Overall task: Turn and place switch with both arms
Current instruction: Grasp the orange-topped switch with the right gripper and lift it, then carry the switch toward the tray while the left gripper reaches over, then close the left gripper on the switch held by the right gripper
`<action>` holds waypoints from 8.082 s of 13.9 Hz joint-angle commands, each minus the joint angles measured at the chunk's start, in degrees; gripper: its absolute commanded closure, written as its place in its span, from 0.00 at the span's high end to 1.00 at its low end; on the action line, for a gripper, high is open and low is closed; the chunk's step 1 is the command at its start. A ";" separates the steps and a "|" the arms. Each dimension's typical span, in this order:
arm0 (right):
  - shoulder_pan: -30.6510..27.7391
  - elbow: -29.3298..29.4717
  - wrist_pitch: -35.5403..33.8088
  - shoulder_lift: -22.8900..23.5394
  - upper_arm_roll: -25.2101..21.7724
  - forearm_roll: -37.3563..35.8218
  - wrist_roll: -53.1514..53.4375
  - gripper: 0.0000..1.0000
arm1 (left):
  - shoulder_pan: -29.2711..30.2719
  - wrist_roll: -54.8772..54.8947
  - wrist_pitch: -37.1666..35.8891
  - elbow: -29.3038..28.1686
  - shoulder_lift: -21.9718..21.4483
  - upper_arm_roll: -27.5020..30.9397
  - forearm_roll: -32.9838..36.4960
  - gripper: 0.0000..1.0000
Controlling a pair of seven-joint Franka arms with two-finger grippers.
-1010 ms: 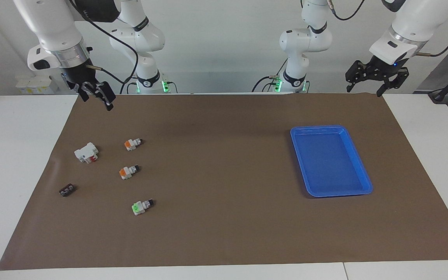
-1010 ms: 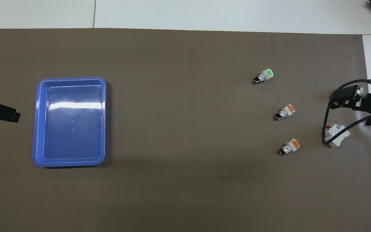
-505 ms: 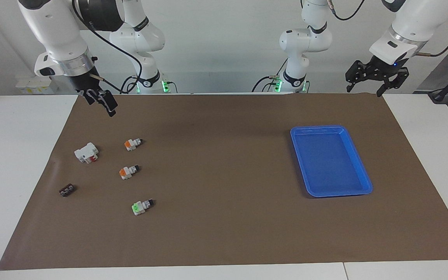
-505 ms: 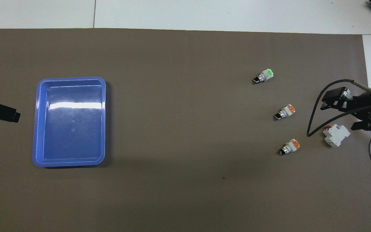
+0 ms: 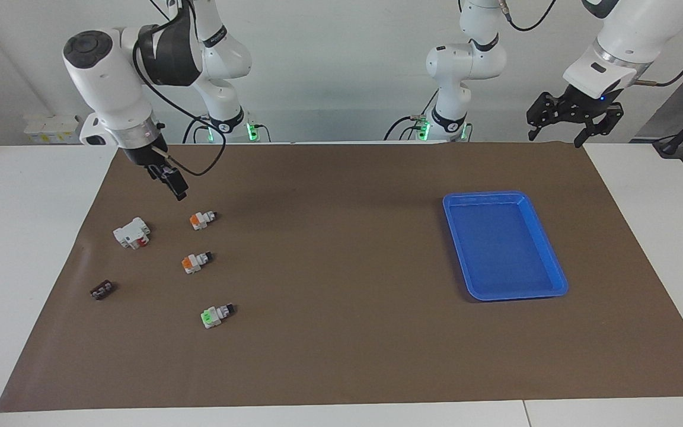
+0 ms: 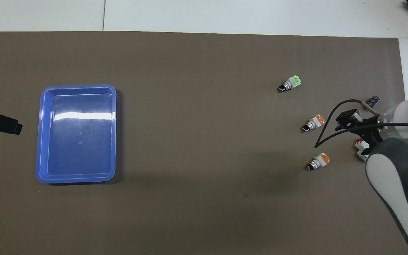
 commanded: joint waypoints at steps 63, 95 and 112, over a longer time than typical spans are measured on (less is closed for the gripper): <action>24.22 12.33 30.31 5.97 12.81 67.76 42.74 0.00 | -3.00 10.74 7.39 -9.36 -5.75 -9.36 -35.11 0.47; 24.22 12.24 30.40 5.97 12.72 67.75 42.57 0.00 | -2.21 15.25 23.31 -19.82 -10.14 -12.70 -34.67 0.00; 24.22 12.24 30.22 5.97 12.72 67.58 42.48 0.00 | -2.92 -55.72 17.59 -18.41 -10.93 -16.91 -34.67 0.00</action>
